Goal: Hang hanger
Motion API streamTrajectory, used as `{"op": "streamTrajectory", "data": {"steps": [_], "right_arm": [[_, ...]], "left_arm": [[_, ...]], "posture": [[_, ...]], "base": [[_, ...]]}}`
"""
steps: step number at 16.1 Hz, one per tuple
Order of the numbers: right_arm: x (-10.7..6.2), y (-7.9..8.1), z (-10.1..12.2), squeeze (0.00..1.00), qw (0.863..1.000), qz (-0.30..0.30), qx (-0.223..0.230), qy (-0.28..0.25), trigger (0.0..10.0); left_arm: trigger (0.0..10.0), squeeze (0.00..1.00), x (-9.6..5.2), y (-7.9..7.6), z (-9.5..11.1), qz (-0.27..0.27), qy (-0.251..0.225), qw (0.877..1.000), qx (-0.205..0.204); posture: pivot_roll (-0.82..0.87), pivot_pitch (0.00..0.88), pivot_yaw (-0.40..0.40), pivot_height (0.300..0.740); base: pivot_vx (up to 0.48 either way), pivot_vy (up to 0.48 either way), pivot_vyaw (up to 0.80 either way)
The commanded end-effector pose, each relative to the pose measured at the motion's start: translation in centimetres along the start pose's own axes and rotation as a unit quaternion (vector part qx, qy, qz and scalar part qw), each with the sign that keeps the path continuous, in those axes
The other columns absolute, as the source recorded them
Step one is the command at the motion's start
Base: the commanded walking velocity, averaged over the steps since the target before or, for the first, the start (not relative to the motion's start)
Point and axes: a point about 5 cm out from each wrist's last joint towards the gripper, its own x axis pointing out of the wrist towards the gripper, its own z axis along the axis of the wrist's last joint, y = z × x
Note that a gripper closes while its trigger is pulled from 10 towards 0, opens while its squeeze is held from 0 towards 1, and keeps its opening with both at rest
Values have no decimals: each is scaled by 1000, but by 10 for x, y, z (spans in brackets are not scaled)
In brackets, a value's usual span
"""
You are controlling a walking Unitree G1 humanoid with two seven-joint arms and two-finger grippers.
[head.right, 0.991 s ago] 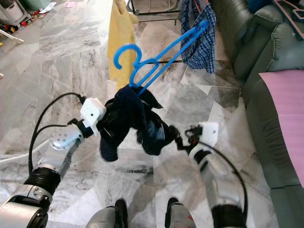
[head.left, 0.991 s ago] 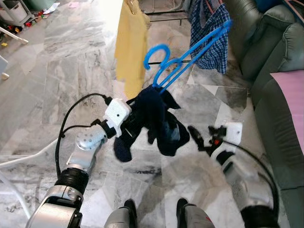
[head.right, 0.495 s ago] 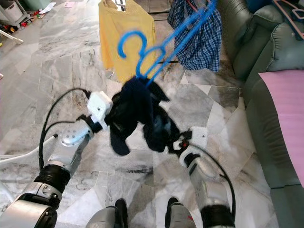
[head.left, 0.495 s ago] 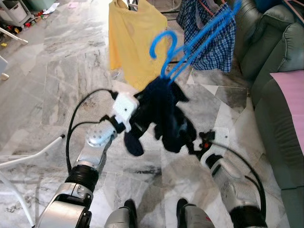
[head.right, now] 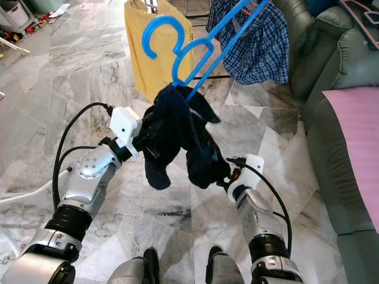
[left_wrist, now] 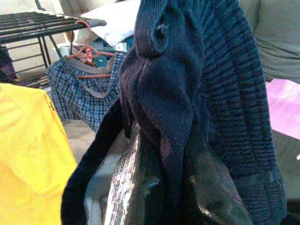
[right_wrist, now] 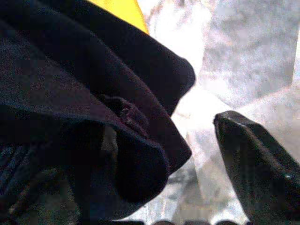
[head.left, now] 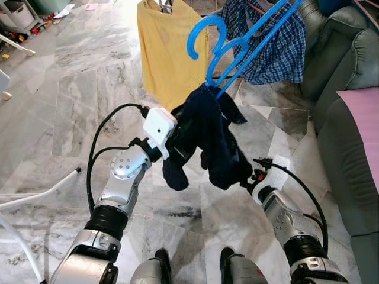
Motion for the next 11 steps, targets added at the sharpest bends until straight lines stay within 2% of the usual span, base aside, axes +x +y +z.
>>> {"op": "streamTrajectory", "data": {"steps": [1,5,11], "right_arm": [[-2,-8,-12,0,999,-21,23,23,0],[-4,-18,-18,0,998,-36,45,32,0],[-4,-19,-18,0,998,-33,52,32,0]], "left_arm": [[0,0,1,6,15,6,-35,999,5],[0,0,2,7,21,7,-45,999,-7],[0,0,2,8,22,6,-45,999,-8]], "posture": [[-94,264,81,740],[-90,265,83,740],[-90,266,84,740]], "base": [[0,0,0],[0,0,0],[0,0,0]]}}
